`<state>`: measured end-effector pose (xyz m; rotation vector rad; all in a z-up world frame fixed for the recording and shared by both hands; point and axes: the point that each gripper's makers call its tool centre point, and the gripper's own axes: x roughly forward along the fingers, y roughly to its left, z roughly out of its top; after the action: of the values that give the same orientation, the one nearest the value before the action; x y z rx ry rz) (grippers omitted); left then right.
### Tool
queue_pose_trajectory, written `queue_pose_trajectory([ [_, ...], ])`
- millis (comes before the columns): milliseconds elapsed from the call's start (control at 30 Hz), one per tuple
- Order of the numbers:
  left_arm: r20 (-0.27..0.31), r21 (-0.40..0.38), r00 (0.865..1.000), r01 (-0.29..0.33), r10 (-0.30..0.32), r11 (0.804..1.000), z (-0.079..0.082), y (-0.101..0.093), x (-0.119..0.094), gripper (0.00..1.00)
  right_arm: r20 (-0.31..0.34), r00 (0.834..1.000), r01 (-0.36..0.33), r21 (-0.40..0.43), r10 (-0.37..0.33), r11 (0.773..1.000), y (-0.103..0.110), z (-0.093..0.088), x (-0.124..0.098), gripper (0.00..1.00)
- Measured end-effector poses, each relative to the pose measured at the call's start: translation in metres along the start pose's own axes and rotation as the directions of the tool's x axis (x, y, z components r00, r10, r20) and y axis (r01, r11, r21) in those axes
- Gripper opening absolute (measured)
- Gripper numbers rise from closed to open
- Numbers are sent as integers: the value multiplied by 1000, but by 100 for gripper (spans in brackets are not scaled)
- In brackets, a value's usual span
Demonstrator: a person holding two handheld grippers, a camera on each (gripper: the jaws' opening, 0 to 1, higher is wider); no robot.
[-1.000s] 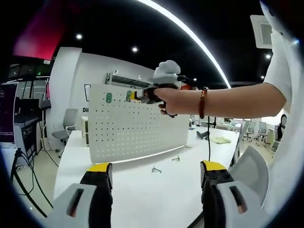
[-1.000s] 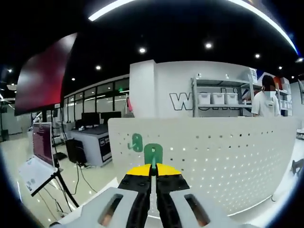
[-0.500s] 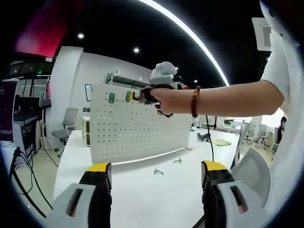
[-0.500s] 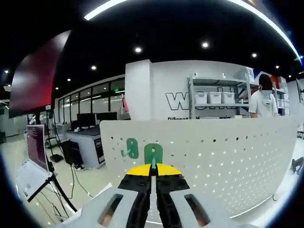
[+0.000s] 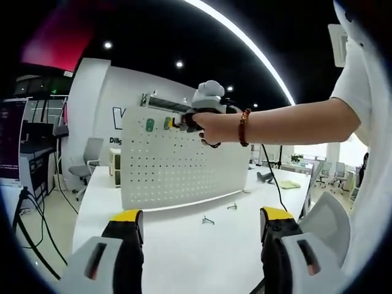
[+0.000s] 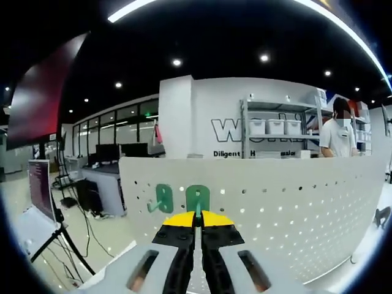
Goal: Insert the hook assembly into the mounting plate slot until the hook locks in place.
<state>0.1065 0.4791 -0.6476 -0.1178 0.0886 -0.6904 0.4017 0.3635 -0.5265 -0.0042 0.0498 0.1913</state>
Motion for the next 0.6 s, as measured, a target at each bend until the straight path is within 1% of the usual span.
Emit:
queue_pose_trajectory([
  [67, -4, 1, 1000, 0, 0, 1000, -1, 1, 0, 80, -1, 1000, 3, 3, -3, 1000, -1, 0, 3, 1],
  [233, -8, -2, 1000, -1, 1, 1000, -1, 3, 2, 80, -3, 1000, 7, -19, -7, 1000, 0, 1, 8, 1],
  [467, -13, -4, 1000, -5, 5, 1000, -3, 6, 1, 80, -15, 1000, 14, -11, -14, 1000, 0, -3, 13, 1],
  [533, 1, -14, 1000, -5, 5, 1000, -1, 7, 0, 80, -20, 1000, 21, 2, -21, 1000, -2, -5, 14, 1],
  [600, 0, -17, 1000, -10, 10, 1000, -1, 8, 0, 80, -26, 999, 22, 8, -22, 1000, -2, -6, 16, 1],
])
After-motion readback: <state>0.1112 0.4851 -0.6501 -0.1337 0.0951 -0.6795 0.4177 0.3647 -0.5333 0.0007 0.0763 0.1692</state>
